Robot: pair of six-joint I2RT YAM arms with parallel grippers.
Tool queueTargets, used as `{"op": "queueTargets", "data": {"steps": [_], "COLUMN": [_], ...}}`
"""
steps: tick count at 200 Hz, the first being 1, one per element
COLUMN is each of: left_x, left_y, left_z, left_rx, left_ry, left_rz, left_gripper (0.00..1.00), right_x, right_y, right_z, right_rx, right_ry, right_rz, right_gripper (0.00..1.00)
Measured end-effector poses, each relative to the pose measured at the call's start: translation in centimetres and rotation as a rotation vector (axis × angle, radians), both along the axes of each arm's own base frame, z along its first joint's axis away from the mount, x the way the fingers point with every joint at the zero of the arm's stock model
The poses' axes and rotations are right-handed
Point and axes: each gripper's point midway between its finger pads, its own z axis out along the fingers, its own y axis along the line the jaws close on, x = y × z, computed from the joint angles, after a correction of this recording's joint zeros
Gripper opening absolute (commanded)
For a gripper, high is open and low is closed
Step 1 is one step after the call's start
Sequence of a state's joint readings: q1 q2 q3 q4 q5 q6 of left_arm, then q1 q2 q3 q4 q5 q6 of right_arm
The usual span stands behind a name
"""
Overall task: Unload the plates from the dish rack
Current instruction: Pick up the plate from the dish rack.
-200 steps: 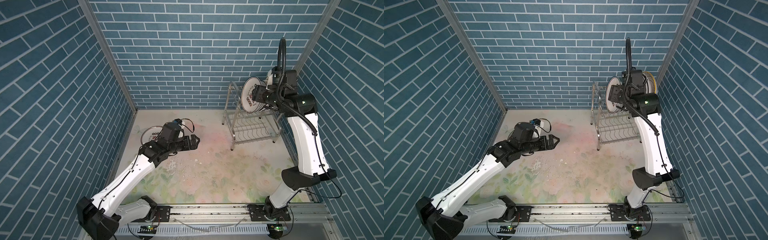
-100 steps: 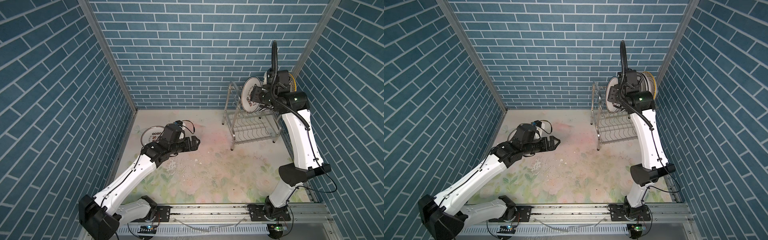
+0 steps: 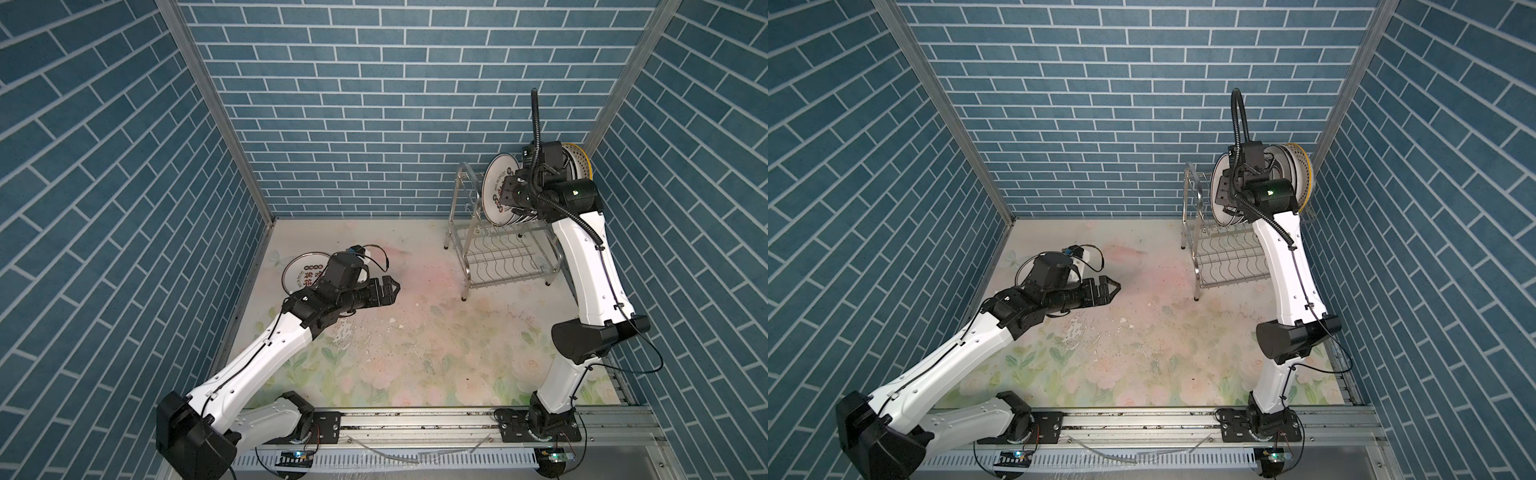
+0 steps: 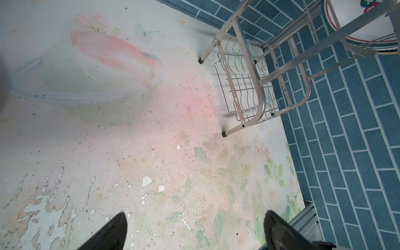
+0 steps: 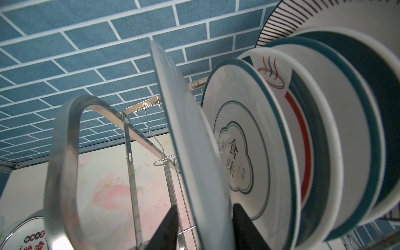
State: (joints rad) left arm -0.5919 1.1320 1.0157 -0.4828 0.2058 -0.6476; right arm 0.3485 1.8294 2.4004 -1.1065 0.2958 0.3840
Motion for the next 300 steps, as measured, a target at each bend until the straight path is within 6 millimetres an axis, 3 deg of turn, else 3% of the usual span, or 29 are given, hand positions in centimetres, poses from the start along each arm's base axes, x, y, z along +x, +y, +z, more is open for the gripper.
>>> {"op": "queueTargets", "data": {"steps": [40,103,214,250,300], "left_x": [0.0,-0.1,-0.1,-0.2,-0.4], "left_y": [0.0,0.0,0.1,0.1,0.3], "left_z": [-0.2,-0.5,-1.4,-1.8,-3.1], "left_rx": [-0.005,-0.012,-0.011,-0.011,0.005], "left_ry": [-0.002,0.001,0.011,0.016,0.035], "left_rz": [0.002,0.007,0.011,0.013,0.017], "left_gripper": [0.99,0.99,0.99,0.99,0.99], "right_x": [0.4,1.1,0.8,0.6,-0.1], "right_y": [-0.2,-0.1,-1.1,-1.1,-1.2], "right_z": [0.1,-1.4,-2.0,-1.7,0.9], "right_rx": [-0.008,-0.032,-0.089,-0.092,-0.074], "right_ry": [-0.017,-0.010,-0.028,-0.044,-0.118], "right_rz": [-0.011,-0.010,-0.008,-0.002,0.004], "right_gripper": [0.28,0.24,0.06,0.04,0.01]}}
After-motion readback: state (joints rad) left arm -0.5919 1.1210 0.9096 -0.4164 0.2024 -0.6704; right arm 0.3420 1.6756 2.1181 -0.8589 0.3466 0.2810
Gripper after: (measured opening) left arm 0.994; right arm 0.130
